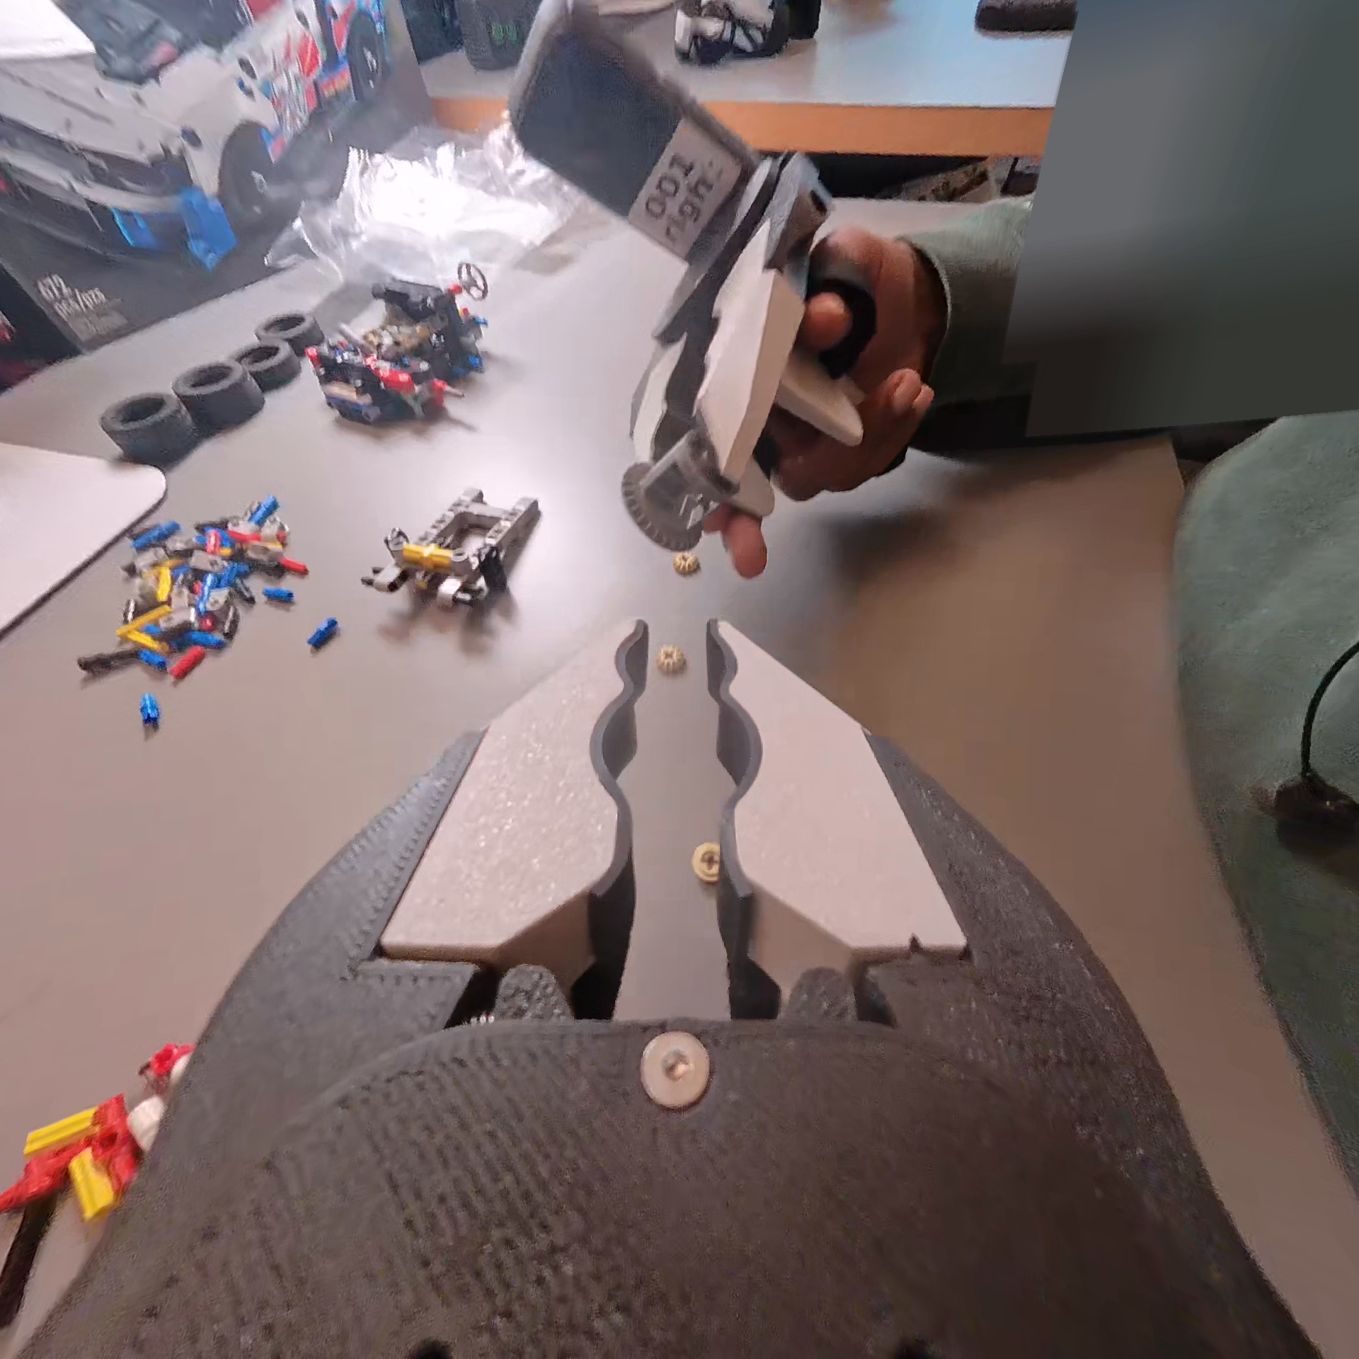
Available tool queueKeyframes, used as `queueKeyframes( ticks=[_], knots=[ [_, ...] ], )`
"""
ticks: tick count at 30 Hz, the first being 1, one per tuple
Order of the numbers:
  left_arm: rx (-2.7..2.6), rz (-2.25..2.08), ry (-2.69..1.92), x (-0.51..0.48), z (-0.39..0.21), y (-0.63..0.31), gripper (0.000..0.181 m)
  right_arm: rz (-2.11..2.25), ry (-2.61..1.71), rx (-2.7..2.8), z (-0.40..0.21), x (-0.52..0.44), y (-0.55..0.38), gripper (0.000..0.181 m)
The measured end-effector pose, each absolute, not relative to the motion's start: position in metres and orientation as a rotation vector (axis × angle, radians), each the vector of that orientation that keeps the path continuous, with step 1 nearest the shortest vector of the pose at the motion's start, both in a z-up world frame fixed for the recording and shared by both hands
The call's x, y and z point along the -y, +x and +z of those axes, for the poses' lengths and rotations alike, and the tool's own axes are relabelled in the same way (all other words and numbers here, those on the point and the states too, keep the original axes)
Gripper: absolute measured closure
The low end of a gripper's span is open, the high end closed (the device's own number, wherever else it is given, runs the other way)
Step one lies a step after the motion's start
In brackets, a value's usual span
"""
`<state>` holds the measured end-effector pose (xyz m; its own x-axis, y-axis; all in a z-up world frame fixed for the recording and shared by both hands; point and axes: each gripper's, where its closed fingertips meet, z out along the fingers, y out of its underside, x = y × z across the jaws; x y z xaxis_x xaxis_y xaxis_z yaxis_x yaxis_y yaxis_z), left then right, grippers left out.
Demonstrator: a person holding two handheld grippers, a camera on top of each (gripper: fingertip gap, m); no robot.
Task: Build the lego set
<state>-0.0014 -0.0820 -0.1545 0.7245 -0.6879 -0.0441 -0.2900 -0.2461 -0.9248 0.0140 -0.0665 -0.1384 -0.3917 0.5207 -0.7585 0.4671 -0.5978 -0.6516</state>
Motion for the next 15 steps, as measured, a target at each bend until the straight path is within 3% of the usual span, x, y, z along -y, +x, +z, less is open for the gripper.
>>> queueKeyframes(
  ticks=[7, 15],
  knots=[
    [-0.917, -0.558, -2.08, 0.112, -0.199, -0.017, 0.165, 1.871, -1.658, 1.603, -0.163, 0.071, 0.014, 0.158],
    [-1.005, -0.464, -2.237, 0.122, -0.235, -0.026, 0.164, 1.821, -1.662, 1.653, -0.172, 0.074, 0.015, 0.158]
  ],
)
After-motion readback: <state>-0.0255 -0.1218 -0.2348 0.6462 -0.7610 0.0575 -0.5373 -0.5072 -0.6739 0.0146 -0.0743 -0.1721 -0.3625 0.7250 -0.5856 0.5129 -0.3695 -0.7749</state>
